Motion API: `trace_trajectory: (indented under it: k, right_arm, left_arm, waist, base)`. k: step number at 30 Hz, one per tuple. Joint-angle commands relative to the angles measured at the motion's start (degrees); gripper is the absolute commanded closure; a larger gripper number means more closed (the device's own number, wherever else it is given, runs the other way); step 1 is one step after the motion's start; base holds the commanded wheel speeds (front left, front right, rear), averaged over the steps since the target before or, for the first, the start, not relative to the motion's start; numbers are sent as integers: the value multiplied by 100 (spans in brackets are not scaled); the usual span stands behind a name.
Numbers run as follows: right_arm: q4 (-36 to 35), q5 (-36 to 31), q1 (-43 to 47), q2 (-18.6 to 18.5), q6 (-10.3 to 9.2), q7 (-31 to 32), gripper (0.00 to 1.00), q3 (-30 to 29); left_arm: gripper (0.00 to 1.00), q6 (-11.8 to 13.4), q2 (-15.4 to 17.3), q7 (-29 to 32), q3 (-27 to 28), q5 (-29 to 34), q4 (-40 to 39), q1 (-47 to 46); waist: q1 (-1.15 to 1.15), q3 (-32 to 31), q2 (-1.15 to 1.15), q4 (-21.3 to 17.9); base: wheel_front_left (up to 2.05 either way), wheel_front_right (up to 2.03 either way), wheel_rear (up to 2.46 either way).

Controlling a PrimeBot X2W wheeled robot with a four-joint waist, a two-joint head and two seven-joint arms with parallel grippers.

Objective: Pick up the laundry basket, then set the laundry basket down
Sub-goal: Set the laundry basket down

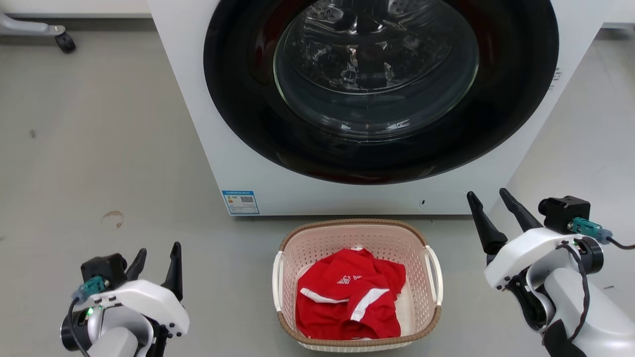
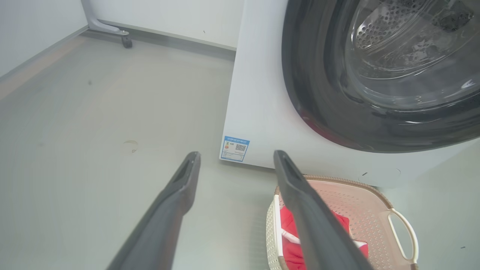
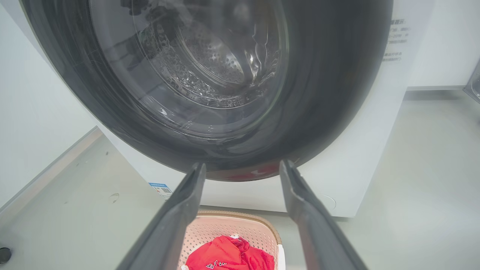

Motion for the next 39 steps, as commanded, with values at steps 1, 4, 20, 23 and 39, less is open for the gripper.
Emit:
trace_trajectory:
  k: [1,4,20,23,39]
  right_arm:
    - [-263,-131,114,-83,-20,-78,0,-50]
    - [-479,-218,312,-141,-20,-78,0,-206]
    - [-1416,-462,1196,-643,-20,-78,0,-1089]
    - [-1507,-509,1324,-759,-20,-77,0,-1291]
    - [-2307,-812,2182,-693,-20,167,0,-2319]
  left_arm:
    - [0,90,244,-76,261,122,-303,105]
    - [0,171,313,-76,331,202,-687,432]
    - [0,1231,1206,584,490,207,-3480,1817]
    - [0,1435,1347,658,539,213,-3984,2076]
    - [0,2111,1667,867,634,323,-5291,2697]
  waist:
    - [0,-184,0,20]
    - [0,-335,0,45]
    - [0,-666,0,118]
    - [0,-655,0,133]
    - [0,-583,0,211]
  base:
    - [0,0,0]
    - [0,0,0]
    - [0,0,0]
    - [0,0,0]
    - [0,0,0]
